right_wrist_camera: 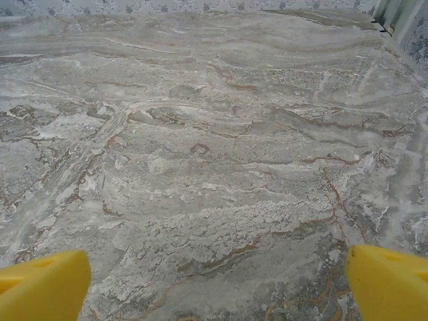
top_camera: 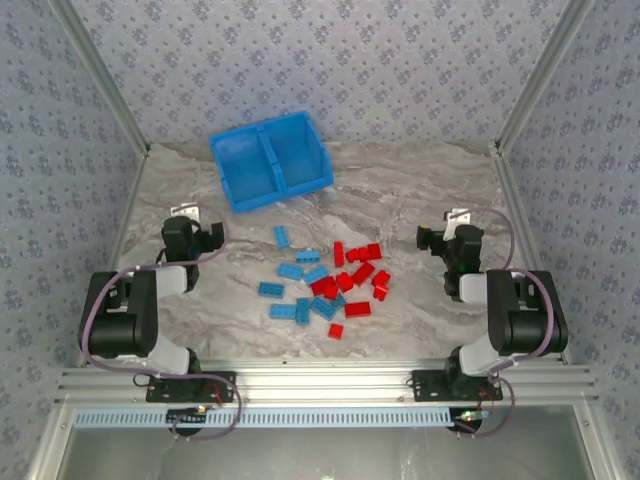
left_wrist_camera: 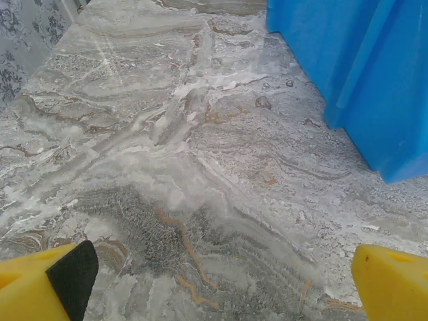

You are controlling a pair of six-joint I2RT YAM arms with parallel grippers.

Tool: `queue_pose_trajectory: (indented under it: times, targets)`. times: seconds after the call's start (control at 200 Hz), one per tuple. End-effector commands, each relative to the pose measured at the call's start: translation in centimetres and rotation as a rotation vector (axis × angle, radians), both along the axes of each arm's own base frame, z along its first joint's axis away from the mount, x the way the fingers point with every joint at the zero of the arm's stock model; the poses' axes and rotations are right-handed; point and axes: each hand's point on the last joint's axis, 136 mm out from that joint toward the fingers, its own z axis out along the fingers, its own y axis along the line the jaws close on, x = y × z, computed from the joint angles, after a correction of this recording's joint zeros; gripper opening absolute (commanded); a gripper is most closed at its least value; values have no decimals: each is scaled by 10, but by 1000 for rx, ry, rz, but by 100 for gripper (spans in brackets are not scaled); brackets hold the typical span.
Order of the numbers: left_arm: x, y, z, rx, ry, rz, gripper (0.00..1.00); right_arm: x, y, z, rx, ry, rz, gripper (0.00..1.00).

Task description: Sort the legos into containers by color

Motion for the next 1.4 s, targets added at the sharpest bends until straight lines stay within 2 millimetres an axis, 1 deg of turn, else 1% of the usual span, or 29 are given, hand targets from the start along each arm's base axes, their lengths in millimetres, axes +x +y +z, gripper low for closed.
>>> queue_pose_trajectory:
  times: [0.0,0.51,0.54,0.605,0.66,0.71,0.715,0.745,0.765,0.819,0.829,0.854,0.869,0.874,0.884,0.904,0.979,1.029,1.054,1.094,1.124,1.184,1.224,1.294,1.344,1.394]
  targets:
    - [6,-3,10,-19,-35,-8,99,1,1,0,-14,0,11,100]
    - [6,-3,10,-19,-34,-10,99,1,-2,2,-11,-1,-5,100]
    - [6,-3,10,-19,-34,-9,99,2,-5,6,-11,-2,-22,100]
    - [6,-3,9,-19,-34,-9,99,3,-8,23,-33,15,-60,100]
    - [6,-3,10,-19,-37,-10,99,-2,-9,36,-28,40,-88,100]
    - [6,-3,11,-16,-35,-9,99,-10,-14,49,1,48,-146,100]
    - [6,-3,12,-16,-34,-8,99,-10,-14,53,7,40,-151,100]
    - [5,-2,13,-15,-26,-6,99,-14,-12,60,34,56,-160,100]
    - [5,-2,14,-14,-26,-3,99,-17,-10,68,57,56,-168,100]
    - [1,0,20,-13,-23,8,99,-36,-10,73,154,147,-251,100]
    - [0,-1,21,-13,-21,8,99,-38,-10,77,175,158,-265,100]
    - [-2,1,26,-13,-25,17,99,-43,-7,82,228,194,-283,100]
    - [-5,3,28,-13,-28,27,99,-49,-4,80,251,239,-286,100]
    - [-5,3,30,-17,-31,30,99,-48,-3,83,260,238,-284,100]
    - [-6,3,33,-19,-36,37,99,-52,0,81,272,269,-281,100]
    - [-10,5,38,-26,-42,51,99,-54,7,85,295,301,-267,100]
    - [-19,6,64,-74,-70,93,99,-66,38,86,335,427,-174,100]
    - [-25,9,82,-119,-75,144,99,-73,60,84,333,492,-108,100]
    - [-27,7,90,-150,-76,157,99,-79,70,80,327,541,-80,100]
    - [-29,-3,104,-206,-72,132,99,-84,85,77,326,595,-38,100]
    - [-29,-14,114,-248,-65,98,99,-86,94,75,325,631,-15,100]
    - [-31,-43,132,-303,-28,18,99,-91,114,68,318,699,22,100]
    - [-33,-64,140,-312,14,-32,99,-92,128,64,315,731,52,100]
    - [-43,-103,146,-268,101,-139,99,-95,154,59,288,765,109,100]
    - [-53,-125,143,-211,164,-181,99,-95,168,54,259,772,132,100]
    - [-63,-144,136,-175,224,-208,99,-94,178,49,234,779,144,100]
